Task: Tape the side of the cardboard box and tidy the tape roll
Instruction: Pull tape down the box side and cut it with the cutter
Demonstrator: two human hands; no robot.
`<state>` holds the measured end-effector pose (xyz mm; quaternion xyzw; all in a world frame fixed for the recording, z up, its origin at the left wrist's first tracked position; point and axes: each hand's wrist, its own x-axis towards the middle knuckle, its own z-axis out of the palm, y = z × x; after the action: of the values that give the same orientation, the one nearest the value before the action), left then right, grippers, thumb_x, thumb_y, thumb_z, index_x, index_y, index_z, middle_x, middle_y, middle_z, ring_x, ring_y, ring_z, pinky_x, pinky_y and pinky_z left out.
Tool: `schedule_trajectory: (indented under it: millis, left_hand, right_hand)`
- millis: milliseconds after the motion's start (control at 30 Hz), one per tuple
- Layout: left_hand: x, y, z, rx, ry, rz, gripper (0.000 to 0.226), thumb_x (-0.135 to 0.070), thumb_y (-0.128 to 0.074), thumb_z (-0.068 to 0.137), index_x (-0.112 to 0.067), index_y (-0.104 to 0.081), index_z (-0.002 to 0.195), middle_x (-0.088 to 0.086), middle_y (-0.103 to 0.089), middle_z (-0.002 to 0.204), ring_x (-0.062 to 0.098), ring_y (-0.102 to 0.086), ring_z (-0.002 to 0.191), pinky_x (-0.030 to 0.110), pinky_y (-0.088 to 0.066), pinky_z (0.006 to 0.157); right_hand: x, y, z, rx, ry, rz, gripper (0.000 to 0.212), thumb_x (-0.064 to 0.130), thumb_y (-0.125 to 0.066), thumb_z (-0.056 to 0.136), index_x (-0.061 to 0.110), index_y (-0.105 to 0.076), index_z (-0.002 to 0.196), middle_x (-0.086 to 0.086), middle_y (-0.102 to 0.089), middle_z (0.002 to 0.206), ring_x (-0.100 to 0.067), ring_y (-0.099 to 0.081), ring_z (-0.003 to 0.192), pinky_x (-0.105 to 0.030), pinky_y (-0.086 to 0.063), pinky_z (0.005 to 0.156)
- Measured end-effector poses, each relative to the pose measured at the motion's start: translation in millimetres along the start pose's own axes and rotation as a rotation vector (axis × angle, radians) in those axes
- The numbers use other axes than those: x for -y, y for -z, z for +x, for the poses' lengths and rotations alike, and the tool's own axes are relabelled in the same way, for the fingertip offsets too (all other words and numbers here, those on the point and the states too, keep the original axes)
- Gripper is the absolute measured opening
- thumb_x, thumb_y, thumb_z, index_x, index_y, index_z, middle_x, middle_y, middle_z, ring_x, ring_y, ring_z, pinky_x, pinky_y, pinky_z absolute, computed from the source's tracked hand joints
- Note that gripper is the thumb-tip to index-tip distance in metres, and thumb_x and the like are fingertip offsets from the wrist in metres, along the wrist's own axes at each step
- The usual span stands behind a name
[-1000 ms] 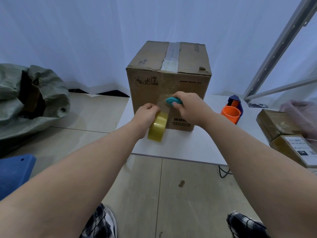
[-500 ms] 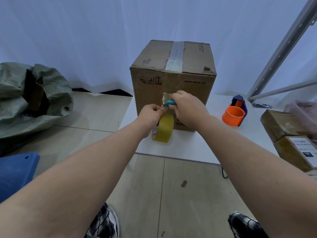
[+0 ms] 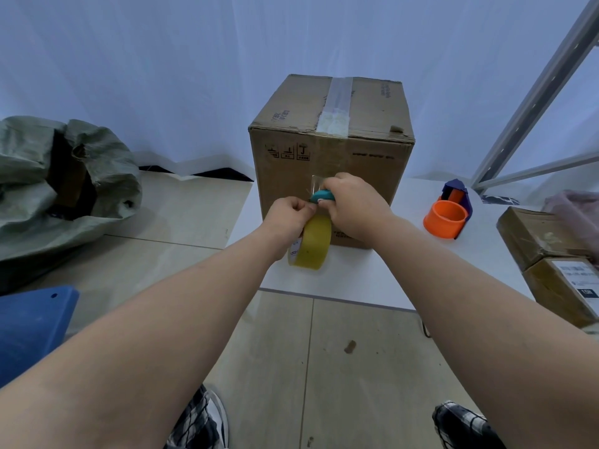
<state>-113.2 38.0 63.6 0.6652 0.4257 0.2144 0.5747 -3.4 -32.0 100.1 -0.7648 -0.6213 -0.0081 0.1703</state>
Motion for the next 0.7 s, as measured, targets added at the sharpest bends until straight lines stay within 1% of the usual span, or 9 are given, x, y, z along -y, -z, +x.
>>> schedule_trajectory:
  millis: [133,267,333,433,533,633,700]
  left_hand:
    - [1,0,2,-0.001,-0.011,0.010,0.019,-0.031,-0.057,0.093,-0.012,-0.058,0.095,0.007,-0.059,0.088,0.022,-0.057,0.085,0.038,-0.051,0.084]
    - [2,0,2,-0.001,-0.026,0.000,0.015,-0.027,-0.055,0.094,-0.016,-0.057,0.085,0.005,-0.057,0.081,0.022,-0.055,0.082,0.038,-0.051,0.083]
    - [1,0,2,0.001,-0.032,-0.002,0.014,-0.026,-0.055,0.094,-0.016,-0.057,0.084,0.005,-0.057,0.081,0.022,-0.055,0.083,0.038,-0.051,0.082]
    - [0,2,0,0.007,-0.037,0.010,0.013,-0.027,-0.054,0.095,-0.016,-0.057,0.088,0.003,-0.057,0.083,0.020,-0.055,0.084,0.036,-0.050,0.081]
    - [0,6,-1,0.032,-0.059,0.024,0.013,-0.026,-0.053,0.095,-0.014,-0.058,0.094,0.005,-0.058,0.086,0.020,-0.055,0.084,0.032,-0.049,0.075]
    - [-2,10,-3,0.074,-0.082,0.030,0.012,-0.027,-0.053,0.096,-0.018,-0.058,0.090,0.007,-0.059,0.090,0.020,-0.056,0.085,0.030,-0.050,0.074]
    - [-3,13,-4,0.093,-0.109,0.034,0.012,-0.027,-0.053,0.095,-0.018,-0.058,0.089,0.006,-0.058,0.088,0.018,-0.055,0.082,0.028,-0.049,0.072]
  right_hand:
    - [-8,5,-2,0.044,-0.042,0.038,0.024,0.021,-0.054,0.092,0.010,-0.059,0.112,-0.009,-0.057,0.105,-0.017,-0.050,0.087,-0.029,-0.046,0.077]
    - [-13,9,-3,0.065,-0.086,0.079,0.025,0.021,-0.054,0.091,0.010,-0.058,0.113,-0.006,-0.051,0.100,-0.018,-0.049,0.086,-0.028,-0.042,0.076]
    - [-13,9,-2,0.078,-0.098,0.095,0.024,0.021,-0.054,0.092,0.009,-0.058,0.112,-0.004,-0.049,0.098,-0.017,-0.049,0.084,-0.027,-0.039,0.074]
    - [-12,8,-1,0.098,-0.108,0.131,0.025,0.022,-0.054,0.092,0.009,-0.057,0.114,-0.002,-0.053,0.096,-0.016,-0.050,0.083,-0.026,-0.039,0.072]
    - [-14,7,-1,0.095,-0.120,0.174,0.025,0.022,-0.054,0.093,0.011,-0.057,0.115,0.000,-0.053,0.096,-0.015,-0.051,0.083,-0.025,-0.040,0.072]
    - [-17,7,-2,0.082,-0.118,0.205,0.023,0.022,-0.054,0.093,0.012,-0.057,0.113,0.000,-0.053,0.096,-0.015,-0.052,0.083,-0.024,-0.041,0.072]
    - [-19,9,-2,0.076,-0.096,0.218,0.021,0.021,-0.054,0.092,0.012,-0.058,0.110,0.000,-0.054,0.095,-0.013,-0.051,0.078,-0.020,-0.039,0.067]
